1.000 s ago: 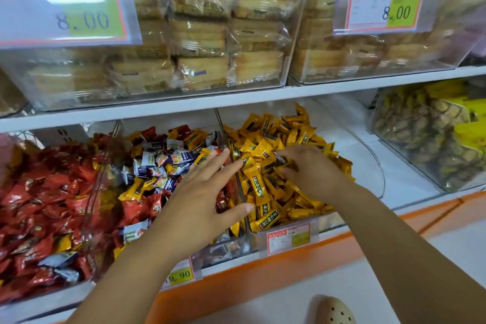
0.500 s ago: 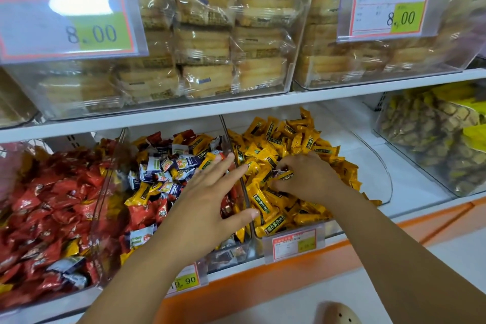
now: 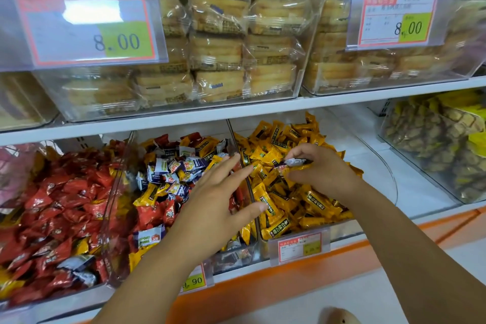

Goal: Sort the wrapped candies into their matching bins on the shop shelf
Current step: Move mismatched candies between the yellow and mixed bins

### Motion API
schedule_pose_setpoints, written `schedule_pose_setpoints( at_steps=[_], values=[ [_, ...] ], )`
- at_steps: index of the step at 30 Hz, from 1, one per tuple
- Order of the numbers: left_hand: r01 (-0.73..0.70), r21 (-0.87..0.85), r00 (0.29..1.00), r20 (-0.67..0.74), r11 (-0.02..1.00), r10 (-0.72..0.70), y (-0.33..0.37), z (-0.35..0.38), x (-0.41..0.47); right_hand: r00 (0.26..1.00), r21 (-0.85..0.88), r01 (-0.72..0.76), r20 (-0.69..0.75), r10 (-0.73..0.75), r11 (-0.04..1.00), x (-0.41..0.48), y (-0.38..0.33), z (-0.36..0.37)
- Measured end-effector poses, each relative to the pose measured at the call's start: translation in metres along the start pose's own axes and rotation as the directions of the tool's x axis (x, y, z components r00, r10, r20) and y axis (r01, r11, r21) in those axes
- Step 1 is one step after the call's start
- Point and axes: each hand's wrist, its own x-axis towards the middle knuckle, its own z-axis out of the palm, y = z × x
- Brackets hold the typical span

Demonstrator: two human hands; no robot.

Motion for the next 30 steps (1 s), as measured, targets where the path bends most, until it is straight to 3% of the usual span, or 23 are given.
schedule_pose_setpoints(
  at_steps=[5, 15, 21, 24, 27, 28, 30],
  values=[
    [-0.062, 0.064, 0.981, -0.182, 0.996, 0.072, 0.012, 0.001, 0.015, 0.994, 0.091, 0.062, 0.085, -0.070, 0.994, -0.012, -0.024, 0.002],
    [-0.049, -0.341, 0.956, -0.287, 0.939, -0.054, 0.016, 0.011, 0.027, 0.983, 0.123, 0.048, 0.171, -0.069, 0.991, -0.021, -0.037, 0.016],
    [-0.062, -0.375, 0.943, -0.326, 0.925, -0.069, 0.013, 0.014, 0.028, 0.979, 0.120, -0.002, 0.204, -0.022, 0.993, -0.018, -0.033, 0.015],
    [-0.009, -0.385, 0.949, -0.295, 0.923, -0.113, 0.010, 0.004, 0.026, 0.996, -0.080, -0.015, 0.092, 0.022, 0.997, -0.011, -0.018, -0.006],
    [0.037, -0.377, 0.954, -0.262, 0.925, -0.145, 0.003, -0.010, 0.021, 0.997, -0.566, 0.030, -0.037, -0.062, 0.824, -0.011, -0.008, -0.020],
    [0.053, -0.374, 0.957, -0.247, 0.926, -0.155, 0.001, -0.014, 0.018, 0.993, -0.604, 0.078, -0.020, -0.113, 0.793, -0.013, -0.010, -0.017],
    [0.075, -0.357, 0.961, -0.222, 0.931, -0.163, -0.003, -0.020, 0.013, 0.980, -0.472, 0.178, 0.162, -0.114, 0.863, -0.019, -0.022, 0.001]
  ],
)
